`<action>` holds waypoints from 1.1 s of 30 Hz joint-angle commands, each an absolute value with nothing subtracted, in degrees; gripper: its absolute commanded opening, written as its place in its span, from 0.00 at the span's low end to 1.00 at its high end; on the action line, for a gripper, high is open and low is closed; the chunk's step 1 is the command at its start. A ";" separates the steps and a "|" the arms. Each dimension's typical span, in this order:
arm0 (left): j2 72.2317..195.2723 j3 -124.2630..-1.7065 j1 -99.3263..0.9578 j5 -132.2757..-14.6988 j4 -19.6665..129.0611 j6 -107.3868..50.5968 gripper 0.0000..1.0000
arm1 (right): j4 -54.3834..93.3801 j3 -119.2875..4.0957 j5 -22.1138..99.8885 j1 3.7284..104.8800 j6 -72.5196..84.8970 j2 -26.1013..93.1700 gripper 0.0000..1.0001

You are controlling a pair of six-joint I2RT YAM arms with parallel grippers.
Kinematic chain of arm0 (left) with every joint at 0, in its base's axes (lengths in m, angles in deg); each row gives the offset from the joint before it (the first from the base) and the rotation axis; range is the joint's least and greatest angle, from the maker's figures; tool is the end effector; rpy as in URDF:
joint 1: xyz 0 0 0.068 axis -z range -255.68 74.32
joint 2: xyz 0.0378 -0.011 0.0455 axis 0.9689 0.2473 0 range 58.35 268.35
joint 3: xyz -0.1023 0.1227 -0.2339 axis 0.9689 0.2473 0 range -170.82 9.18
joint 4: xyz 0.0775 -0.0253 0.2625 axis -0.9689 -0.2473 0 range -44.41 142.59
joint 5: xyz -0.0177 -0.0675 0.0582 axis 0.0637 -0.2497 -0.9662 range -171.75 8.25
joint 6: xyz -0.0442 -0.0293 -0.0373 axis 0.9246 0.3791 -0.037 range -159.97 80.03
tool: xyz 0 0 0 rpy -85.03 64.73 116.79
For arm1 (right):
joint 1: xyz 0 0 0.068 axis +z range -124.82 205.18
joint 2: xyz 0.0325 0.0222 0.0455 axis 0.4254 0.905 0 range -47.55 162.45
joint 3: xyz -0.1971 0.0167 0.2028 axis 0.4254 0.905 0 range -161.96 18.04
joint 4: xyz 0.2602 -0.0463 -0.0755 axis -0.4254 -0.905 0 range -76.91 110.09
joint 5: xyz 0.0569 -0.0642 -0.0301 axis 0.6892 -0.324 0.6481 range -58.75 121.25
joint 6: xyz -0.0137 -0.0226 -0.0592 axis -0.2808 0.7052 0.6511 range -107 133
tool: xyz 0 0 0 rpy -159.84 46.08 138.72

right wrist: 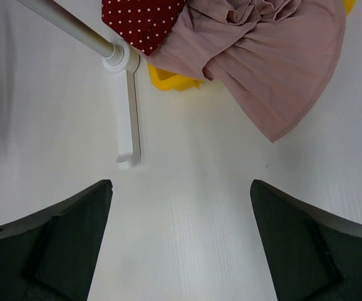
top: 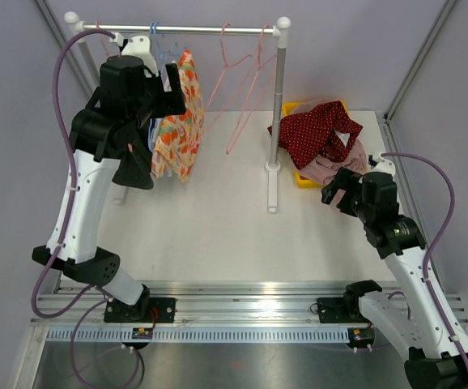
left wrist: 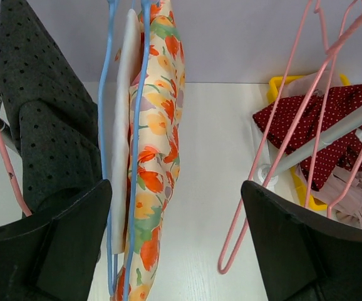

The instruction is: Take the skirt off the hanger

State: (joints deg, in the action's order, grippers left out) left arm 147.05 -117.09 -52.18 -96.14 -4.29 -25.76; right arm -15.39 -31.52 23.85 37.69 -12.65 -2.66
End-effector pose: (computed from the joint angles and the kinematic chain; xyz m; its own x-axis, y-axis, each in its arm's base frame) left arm 0.2790 -0.1075 0.5531 -0.3361 -0.1132 -0.9350 0.0914 0.9841 -0.1520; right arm 0.1825 0.0339 0.3248 -0.4971 0.3294 -0.8027 0.1201 0.9423 0.3124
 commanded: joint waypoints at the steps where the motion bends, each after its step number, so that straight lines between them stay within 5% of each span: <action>1: 148.25 -118.96 -53.36 -93.44 -1.29 -27.23 0.88 | -15.41 -31.97 23.86 38.01 -11.78 -3.16 1.00; 15: 153.53 -115.62 -57.58 -89.14 4.08 -27.14 0.82 | -15.68 -31.45 23.86 37.92 -11.52 -3.34 1.00; 19: 155.81 -117.90 -58.28 -88.25 4.52 -27.23 0.69 | -15.68 -31.27 23.86 37.92 -11.52 -3.42 0.99; 20: 156.86 -118.51 -58.46 -88.17 4.34 -27.23 0.55 | -15.68 -31.27 23.86 37.92 -11.61 -3.34 1.00; 22: 157.83 -120.88 -58.63 -87.81 4.08 -27.49 0.42 | -15.59 -31.18 23.86 37.92 -11.52 -3.34 1.00; 23: 158.80 -122.02 -58.63 -87.90 3.82 -27.49 0.22 | -15.59 -31.18 23.86 37.92 -11.52 -3.34 0.99; 25: 159.94 -126.59 -58.63 -88.16 1.72 -27.58 0.01 | -15.50 -31.27 24.04 37.92 -11.43 -3.34 0.99; 33: 153.64 -129.60 -58.55 -83.86 0.82 -26.71 0.00 | -6.64 -35.30 41.40 37.92 -9.94 -6.41 0.99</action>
State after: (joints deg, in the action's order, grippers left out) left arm 160.58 -126.86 -58.41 -87.03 -2.74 -26.92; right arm -13.97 -31.52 30.73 37.67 -11.29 -4.13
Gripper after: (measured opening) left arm 0.017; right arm 0.993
